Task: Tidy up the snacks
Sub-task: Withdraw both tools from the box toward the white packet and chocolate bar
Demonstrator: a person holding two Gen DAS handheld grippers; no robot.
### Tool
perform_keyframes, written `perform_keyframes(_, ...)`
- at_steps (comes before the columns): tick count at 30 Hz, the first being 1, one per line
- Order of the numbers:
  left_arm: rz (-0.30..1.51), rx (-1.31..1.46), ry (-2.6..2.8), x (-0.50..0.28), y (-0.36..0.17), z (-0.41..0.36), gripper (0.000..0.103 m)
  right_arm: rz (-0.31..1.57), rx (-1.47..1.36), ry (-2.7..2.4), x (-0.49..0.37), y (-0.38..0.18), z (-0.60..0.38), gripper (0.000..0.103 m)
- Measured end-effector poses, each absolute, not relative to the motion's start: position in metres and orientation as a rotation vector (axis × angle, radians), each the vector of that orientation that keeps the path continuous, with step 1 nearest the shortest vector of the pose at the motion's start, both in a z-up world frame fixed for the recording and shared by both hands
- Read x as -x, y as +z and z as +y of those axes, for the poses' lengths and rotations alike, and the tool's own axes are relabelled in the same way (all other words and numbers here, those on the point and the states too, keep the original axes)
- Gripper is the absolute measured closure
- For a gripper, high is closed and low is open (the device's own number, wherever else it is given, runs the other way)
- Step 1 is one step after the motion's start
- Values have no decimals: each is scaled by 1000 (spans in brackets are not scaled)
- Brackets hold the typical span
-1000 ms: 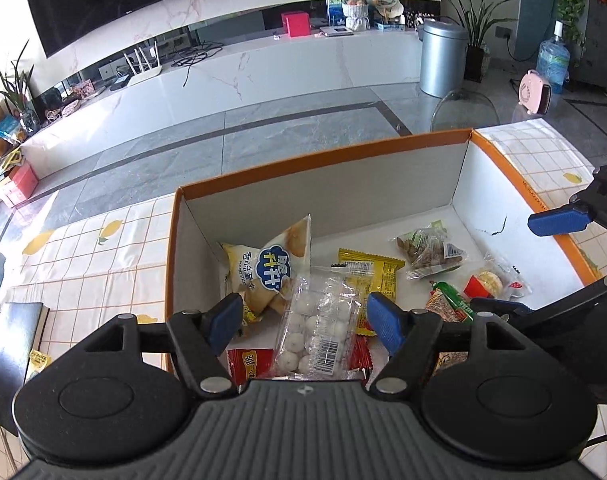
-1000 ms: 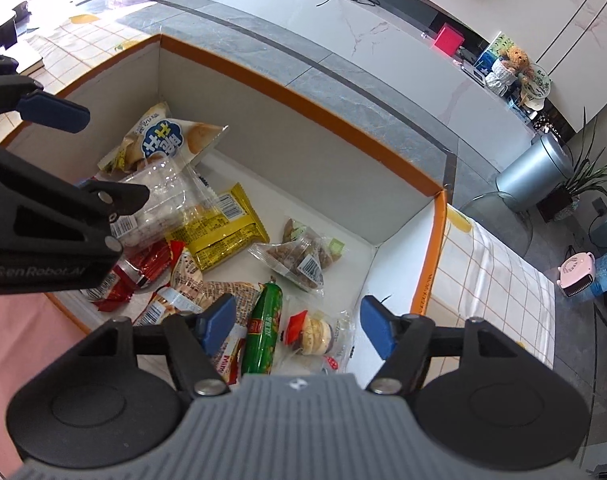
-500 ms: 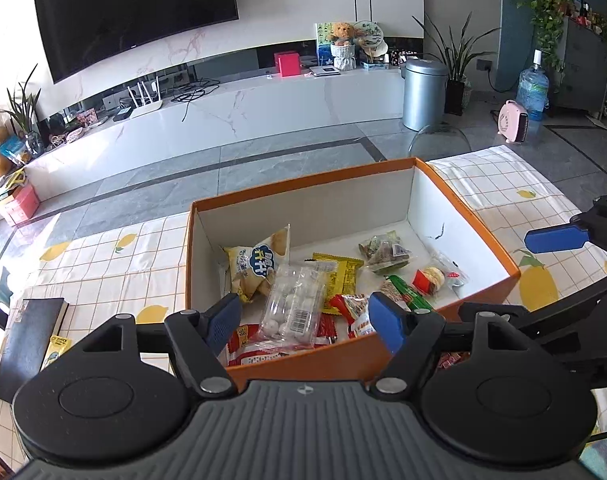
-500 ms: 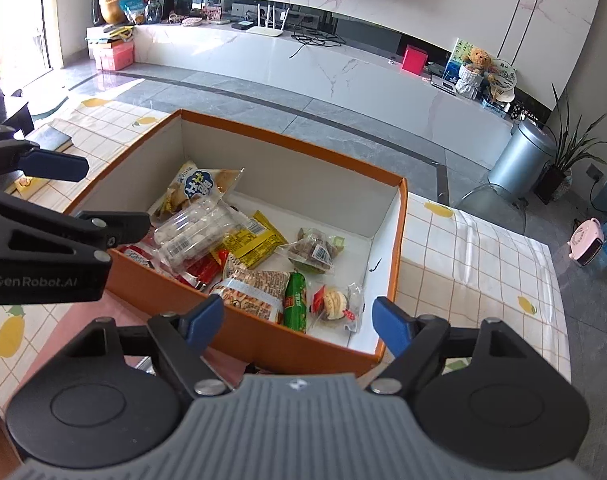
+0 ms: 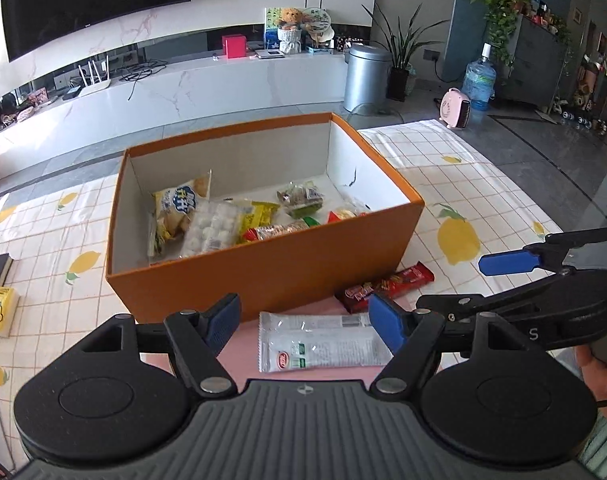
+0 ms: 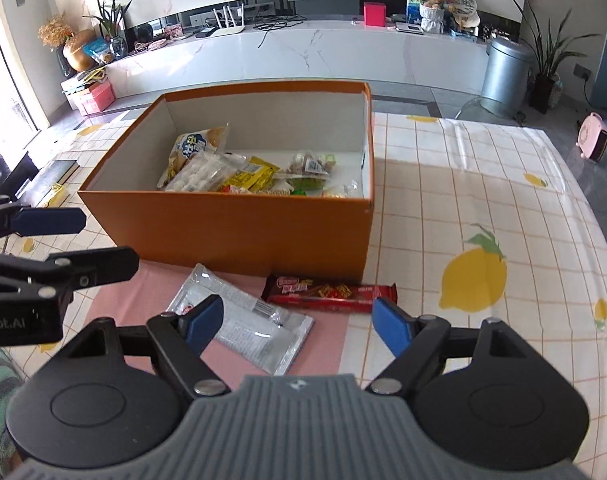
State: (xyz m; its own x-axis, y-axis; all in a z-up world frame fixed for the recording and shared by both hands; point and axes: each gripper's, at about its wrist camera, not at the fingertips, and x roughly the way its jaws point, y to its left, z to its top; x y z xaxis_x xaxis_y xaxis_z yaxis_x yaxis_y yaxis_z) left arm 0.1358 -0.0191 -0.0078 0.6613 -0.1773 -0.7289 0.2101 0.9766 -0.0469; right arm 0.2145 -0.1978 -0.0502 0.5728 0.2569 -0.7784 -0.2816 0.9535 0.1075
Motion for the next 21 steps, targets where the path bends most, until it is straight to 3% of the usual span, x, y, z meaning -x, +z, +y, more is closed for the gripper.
perform_keyframes(12, 892, -11, -274, -133, -54, -24, 17, 1004, -116, 185, -219, -90, -227, 24)
perform_keyframes(21, 971, 16, -227, -154, -82, -18, 17, 1088, -28, 227, -249, -108, -215, 24)
